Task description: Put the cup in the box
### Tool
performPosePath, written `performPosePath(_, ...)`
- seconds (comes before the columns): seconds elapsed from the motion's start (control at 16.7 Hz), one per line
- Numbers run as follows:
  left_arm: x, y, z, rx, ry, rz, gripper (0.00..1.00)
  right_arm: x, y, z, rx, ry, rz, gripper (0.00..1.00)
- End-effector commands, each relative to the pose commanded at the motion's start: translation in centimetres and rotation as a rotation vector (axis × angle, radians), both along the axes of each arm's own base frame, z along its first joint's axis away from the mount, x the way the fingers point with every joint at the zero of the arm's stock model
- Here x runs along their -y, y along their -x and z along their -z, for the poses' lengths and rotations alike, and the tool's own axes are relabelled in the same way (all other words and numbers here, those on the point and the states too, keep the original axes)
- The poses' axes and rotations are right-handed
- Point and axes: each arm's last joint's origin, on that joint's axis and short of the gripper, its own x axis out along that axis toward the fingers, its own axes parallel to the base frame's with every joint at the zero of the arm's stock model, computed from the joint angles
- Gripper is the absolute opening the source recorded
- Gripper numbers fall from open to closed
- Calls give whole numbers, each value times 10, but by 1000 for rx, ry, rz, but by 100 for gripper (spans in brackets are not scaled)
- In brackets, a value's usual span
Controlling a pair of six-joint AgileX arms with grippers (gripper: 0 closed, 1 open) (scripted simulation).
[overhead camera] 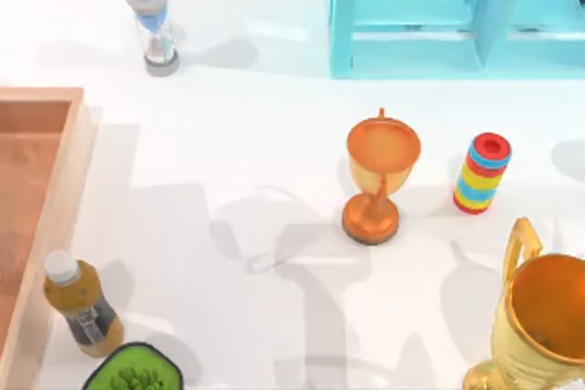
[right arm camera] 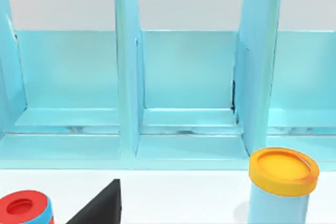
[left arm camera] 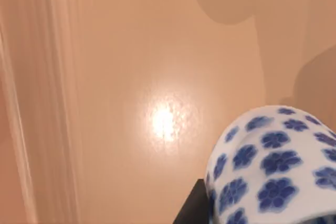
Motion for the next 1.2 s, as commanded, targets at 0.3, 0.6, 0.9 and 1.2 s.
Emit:
performPosePath(0.3, 0, 1, 12, -1, 1, 0, 0, 0, 0, 0, 0, 0, 0, 100)
performPosePath(0.6, 0, 1, 12, -1, 1, 0, 30, 0, 0, 0, 0, 0, 0, 100)
performPosePath(0.9, 0, 1, 12, -1, 1, 0, 68, 0, 0, 0, 0, 0, 0, 100)
performPosePath(1.2, 0, 1, 12, -1, 1, 0, 100, 0, 0, 0, 0, 0, 0, 100)
